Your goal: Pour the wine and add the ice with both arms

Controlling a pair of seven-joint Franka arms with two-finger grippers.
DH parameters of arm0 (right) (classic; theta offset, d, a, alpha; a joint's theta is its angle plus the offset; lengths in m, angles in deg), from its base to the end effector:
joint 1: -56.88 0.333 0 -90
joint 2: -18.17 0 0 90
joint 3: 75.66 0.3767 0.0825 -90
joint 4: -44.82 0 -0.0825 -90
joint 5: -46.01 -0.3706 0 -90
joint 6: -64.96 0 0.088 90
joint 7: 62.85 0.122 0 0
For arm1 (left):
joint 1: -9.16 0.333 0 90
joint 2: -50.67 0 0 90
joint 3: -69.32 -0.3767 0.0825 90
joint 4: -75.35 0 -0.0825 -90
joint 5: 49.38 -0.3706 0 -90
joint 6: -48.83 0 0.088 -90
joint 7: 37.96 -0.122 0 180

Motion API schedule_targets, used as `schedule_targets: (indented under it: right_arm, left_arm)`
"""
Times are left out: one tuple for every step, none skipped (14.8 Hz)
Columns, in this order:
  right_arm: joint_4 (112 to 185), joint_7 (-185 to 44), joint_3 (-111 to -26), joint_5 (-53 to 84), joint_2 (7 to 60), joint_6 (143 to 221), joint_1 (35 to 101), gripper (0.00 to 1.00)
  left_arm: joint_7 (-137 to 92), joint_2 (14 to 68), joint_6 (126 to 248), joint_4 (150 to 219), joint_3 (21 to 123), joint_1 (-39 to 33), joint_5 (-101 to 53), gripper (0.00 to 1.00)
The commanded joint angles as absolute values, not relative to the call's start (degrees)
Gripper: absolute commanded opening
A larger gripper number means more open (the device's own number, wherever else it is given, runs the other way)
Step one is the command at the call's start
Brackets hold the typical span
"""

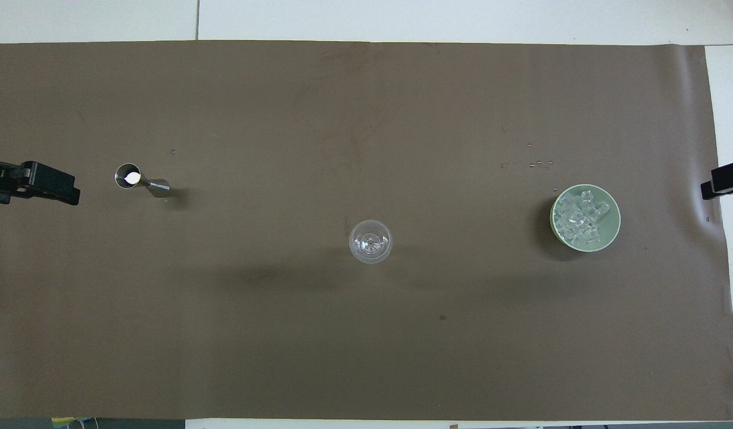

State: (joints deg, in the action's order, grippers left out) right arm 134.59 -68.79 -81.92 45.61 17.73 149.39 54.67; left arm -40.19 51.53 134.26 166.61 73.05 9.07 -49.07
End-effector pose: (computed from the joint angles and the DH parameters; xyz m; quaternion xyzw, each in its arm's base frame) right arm 0.5208 -0.0769 0.6681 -0.9988 0.0218 0.0419 0.0092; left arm 0.5239 -0.0360 0.6616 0.9977 -0.0528 -0.0434 0.0016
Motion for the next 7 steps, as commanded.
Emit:
schedule_targets:
  right_arm:
    - [134.7,-68.6,-82.0,45.0,17.3,150.1,54.8,1.00]
    - [134.7,-68.6,-81.9,45.0,17.3,150.1,54.8,1.00]
    - [134.7,-68.6,-81.9,45.0,17.3,150.1,54.8,1.00]
    - [134.7,-68.6,-81.9,45.0,17.3,150.1,54.8,1.00]
    - [134.7,-68.6,-81.9,45.0,17.3,150.1,54.8,1.00]
    - [134.8,-68.6,-81.9,45.0,17.3,150.1,54.8,1.00]
    - [135.0,-68.6,-81.9,45.0,17.2,150.0,54.8,1.00]
  left_arm:
    - [-40.2,51.9,133.6,166.9,72.5,8.4,-50.2,1.00]
    - [-40.2,51.9,133.6,166.9,72.5,8.4,-50.2,1.00]
    - [-40.2,51.9,133.6,166.9,72.5,8.4,-50.2,1.00]
    - [-40.2,51.9,133.6,166.9,72.5,8.4,-50.2,1.00]
    - [-40.2,51.9,133.6,166.9,72.5,8.4,-50.2,1.00]
    - [-40.2,51.9,133.6,166.9,72.5,8.4,-50.2,1.00]
    - [-40.2,51.9,133.6,167.0,72.5,8.4,-50.2,1.00]
